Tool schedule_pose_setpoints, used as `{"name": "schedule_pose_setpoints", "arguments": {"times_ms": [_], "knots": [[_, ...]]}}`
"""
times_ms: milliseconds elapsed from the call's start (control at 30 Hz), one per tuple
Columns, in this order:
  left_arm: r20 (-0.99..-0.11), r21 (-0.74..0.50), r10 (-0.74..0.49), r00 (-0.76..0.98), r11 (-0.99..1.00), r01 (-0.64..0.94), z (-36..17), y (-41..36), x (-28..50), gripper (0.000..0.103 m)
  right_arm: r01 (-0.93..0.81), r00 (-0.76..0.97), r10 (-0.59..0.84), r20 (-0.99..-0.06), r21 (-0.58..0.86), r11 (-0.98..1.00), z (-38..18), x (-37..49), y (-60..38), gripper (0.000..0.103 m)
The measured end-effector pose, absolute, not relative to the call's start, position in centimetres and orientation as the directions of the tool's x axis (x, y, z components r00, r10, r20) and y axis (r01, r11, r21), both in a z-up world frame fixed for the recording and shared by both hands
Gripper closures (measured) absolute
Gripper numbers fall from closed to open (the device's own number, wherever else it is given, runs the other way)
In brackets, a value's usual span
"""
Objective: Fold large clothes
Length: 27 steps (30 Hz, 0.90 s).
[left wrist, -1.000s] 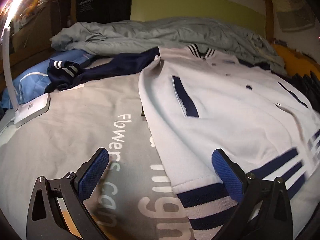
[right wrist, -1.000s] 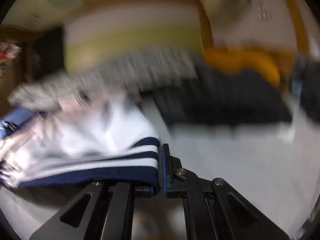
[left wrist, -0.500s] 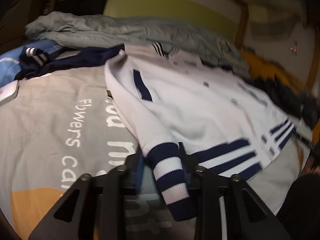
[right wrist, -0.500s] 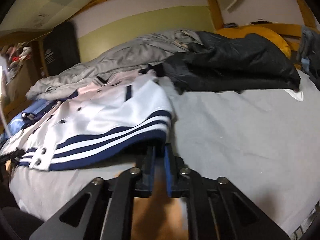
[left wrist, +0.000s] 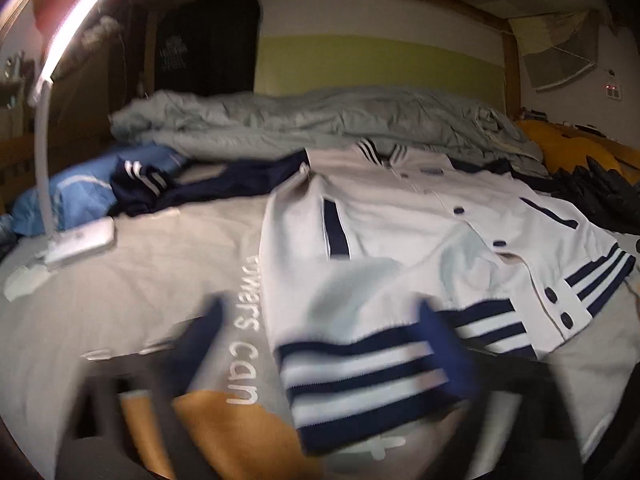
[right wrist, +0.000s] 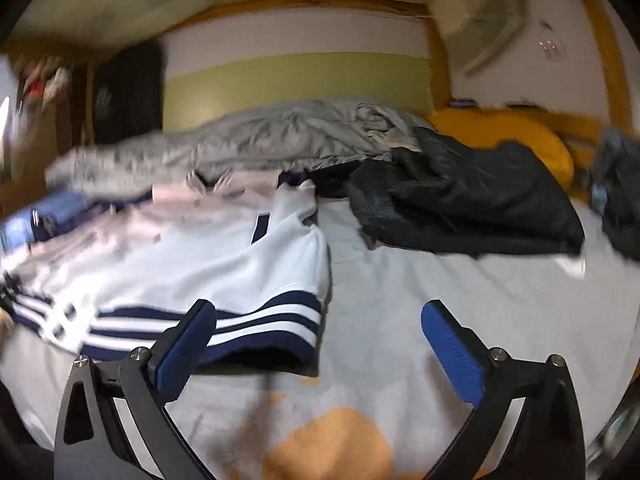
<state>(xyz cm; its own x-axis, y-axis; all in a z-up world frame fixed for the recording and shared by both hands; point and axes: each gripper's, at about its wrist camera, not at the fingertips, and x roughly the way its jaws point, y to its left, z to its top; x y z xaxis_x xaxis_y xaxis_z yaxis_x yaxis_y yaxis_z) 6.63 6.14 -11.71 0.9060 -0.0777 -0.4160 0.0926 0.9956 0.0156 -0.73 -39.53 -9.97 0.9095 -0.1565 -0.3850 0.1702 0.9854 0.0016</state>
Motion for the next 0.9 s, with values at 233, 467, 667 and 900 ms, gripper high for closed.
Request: {"name": "schedule_pose_setpoints", "arguments": {"times_ms": [233, 467, 667, 900], "knots": [[-0.483, 0.037, -0.044, 0.874, 0.997, 0.071, -11.8, 5.3, 8.9, 0.000, 0.304, 0.863, -0.239, -0.445, 0.079, 0.949, -9.9, 2.0, -40.8, 0.000], [-0.586, -0.033, -0.038, 0.809, 0.999, 0.022, -13.0, 6.2, 11.1, 0.000, 0.136, 0.769, 0.047, -0.638, 0.234, 0.963, -11.8, 7.0, -42.0, 0.041], [-0.665, -0.160, -0.143, 0.733, 0.986, 0.047, -14.0, 6.9, 11.5, 0.042, 0.132, 0.781, 0.062, -0.622, 0.260, 0.956, -12.9, 7.3, -41.4, 0.081], [-0.504, -0.253, -0.216, 0.836, 0.963, 0.095, -10.4, 8.8, 6.5, 0.096, 0.057, 0.864, 0.112, -0.491, 0.316, 0.947, -10.3, 1.3, -40.2, 0.089]]}}
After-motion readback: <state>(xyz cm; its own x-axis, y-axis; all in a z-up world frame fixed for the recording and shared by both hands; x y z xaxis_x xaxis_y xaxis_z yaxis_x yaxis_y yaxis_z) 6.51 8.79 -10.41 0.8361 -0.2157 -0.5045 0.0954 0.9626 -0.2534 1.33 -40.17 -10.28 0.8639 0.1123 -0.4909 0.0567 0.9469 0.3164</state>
